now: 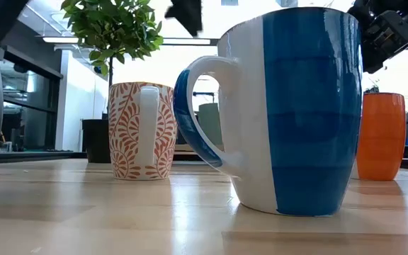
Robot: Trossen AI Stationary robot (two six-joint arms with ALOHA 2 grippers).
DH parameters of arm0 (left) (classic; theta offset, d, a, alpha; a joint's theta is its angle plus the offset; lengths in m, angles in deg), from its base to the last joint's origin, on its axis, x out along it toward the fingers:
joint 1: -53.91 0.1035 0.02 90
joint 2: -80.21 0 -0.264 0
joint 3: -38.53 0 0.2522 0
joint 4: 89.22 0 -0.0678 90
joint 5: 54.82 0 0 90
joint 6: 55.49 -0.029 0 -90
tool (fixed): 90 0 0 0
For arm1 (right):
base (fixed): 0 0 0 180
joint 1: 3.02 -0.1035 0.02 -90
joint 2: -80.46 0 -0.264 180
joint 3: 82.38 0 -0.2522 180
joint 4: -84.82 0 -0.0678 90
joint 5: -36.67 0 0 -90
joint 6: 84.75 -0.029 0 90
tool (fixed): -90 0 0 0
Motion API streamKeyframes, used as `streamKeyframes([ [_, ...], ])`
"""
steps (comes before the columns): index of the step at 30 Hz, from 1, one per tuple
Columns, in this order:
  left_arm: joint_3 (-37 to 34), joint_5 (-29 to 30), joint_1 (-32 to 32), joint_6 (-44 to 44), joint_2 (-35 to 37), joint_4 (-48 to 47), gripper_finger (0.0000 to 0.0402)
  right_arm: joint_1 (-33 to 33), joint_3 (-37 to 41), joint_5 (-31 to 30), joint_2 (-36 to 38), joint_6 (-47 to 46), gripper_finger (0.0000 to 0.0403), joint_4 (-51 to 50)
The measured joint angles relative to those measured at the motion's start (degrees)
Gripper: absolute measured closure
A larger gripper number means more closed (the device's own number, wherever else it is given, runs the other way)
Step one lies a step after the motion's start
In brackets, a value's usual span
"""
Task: Place coffee mugs
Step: Put the light green mug on the shelf
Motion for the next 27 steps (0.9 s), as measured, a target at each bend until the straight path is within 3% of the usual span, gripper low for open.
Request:
streamKeyframes([
  [6, -5.5, 0.8, -8.6, -2.0, 9.1, -1.9, 0.0291, 0.0, 0.0, 0.0, 0.0, -0.2, 0.0337, 0.9],
  [10, -16.2, 7.4, -13.4, -3.5, 17.2, -1.9, 0.0291, 0.0, 0.0, 0.2, 0.1, -0.2, 0.0337, 1.3],
  [14, -31.4, 12.1, -16.8, 1.9, 26.4, -1.7, 0.0291, 0.0, 0.0, 0.3, 0.0, -0.3, 0.0337, 1.3],
  [21, -58.7, 5.0, -20.9, 17.7, 41.9, -0.1, 0.0291, 0.0, 0.0, 0.8, 0.0, -0.6, 0.0337, 2.3],
  [27, -80.9, 3.8, -26.2, 22.1, 56.4, 18.6, 0.0291, 0.0, 0.0, 0.7, -0.4, -4.6, 0.0337, 2.5],
])
